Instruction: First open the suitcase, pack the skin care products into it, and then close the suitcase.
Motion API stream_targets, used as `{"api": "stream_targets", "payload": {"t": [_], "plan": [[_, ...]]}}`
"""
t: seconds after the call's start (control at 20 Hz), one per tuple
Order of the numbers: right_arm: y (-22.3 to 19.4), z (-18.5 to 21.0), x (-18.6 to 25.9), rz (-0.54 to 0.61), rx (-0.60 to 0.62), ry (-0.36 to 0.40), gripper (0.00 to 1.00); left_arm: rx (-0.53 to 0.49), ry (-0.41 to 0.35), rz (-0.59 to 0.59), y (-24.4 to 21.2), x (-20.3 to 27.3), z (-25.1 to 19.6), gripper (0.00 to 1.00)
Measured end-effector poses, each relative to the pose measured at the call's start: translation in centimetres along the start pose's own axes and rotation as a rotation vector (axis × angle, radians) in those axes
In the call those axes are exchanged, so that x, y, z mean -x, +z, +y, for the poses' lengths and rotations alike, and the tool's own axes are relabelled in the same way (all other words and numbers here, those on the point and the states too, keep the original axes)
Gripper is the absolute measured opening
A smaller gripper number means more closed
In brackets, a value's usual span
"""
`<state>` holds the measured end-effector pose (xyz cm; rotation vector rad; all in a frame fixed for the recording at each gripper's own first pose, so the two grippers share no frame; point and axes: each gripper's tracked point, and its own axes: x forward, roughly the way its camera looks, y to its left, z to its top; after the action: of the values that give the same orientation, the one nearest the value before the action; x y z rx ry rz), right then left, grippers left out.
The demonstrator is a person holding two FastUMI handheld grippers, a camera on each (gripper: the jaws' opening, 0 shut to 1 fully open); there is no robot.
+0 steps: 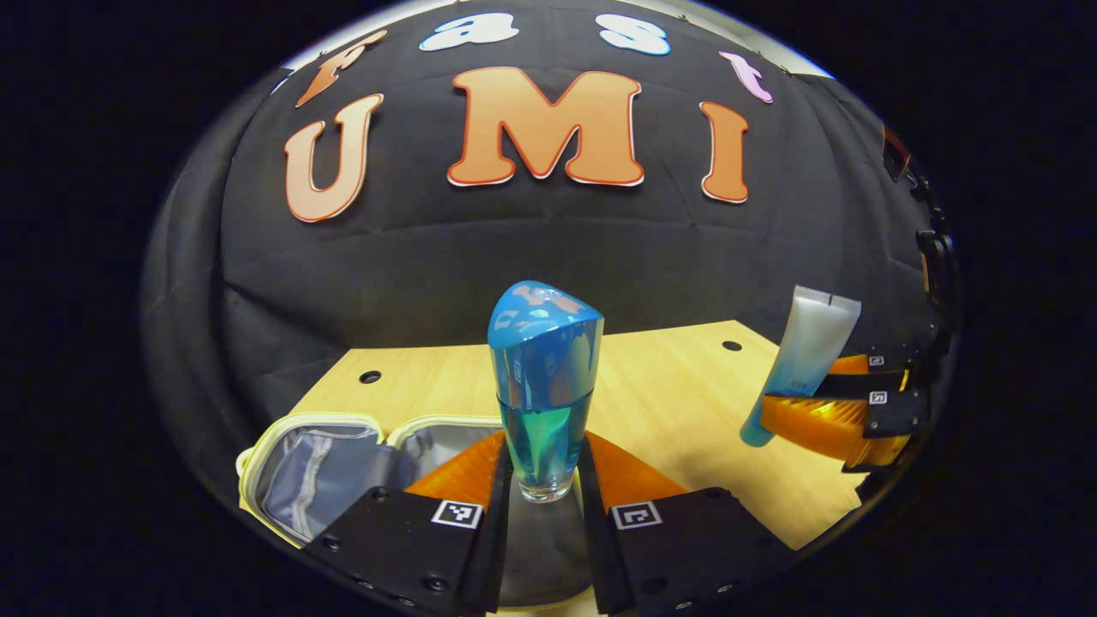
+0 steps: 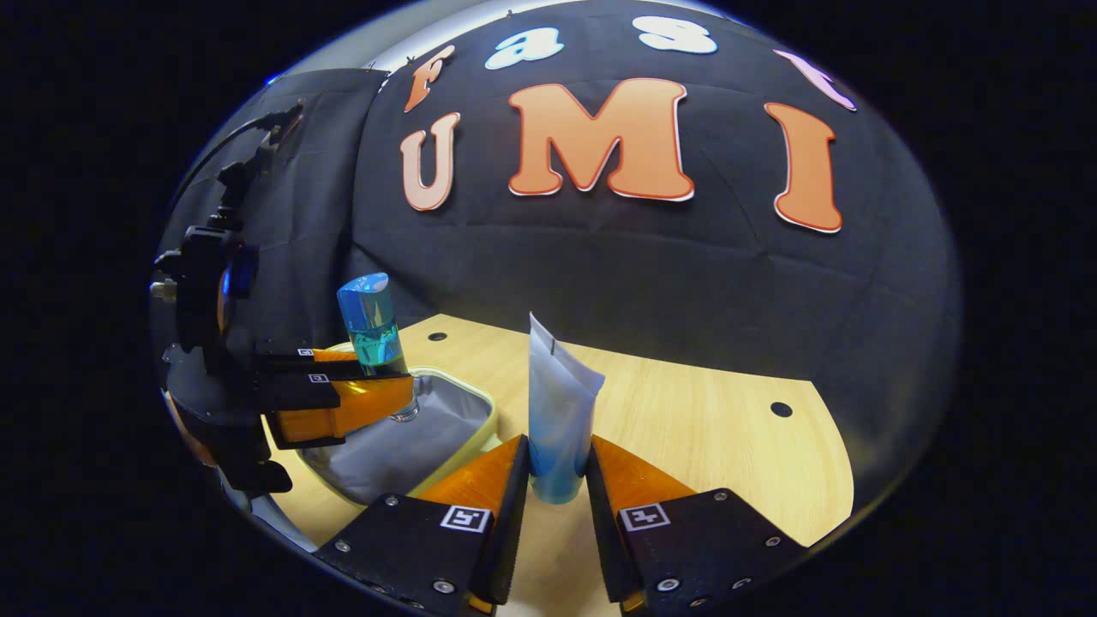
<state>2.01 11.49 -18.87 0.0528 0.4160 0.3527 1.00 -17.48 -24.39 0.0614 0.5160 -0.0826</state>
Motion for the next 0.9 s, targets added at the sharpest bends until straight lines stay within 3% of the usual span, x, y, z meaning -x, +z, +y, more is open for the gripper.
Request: {"api": "stream_targets", "payload": {"t": [0.35,0.9], "plan": [[2.6,5.2,0.3,0.007,0.007,0.021,0.41,-0.031,0.025,0.108,-2.4,1.5,6.7,0.4],[1.0,9.8,-0.3,0.062,-0.016,-0.021,0.41,-0.001,-0.106,0.404,-11.7,-2.0,9.8,0.41]]}}
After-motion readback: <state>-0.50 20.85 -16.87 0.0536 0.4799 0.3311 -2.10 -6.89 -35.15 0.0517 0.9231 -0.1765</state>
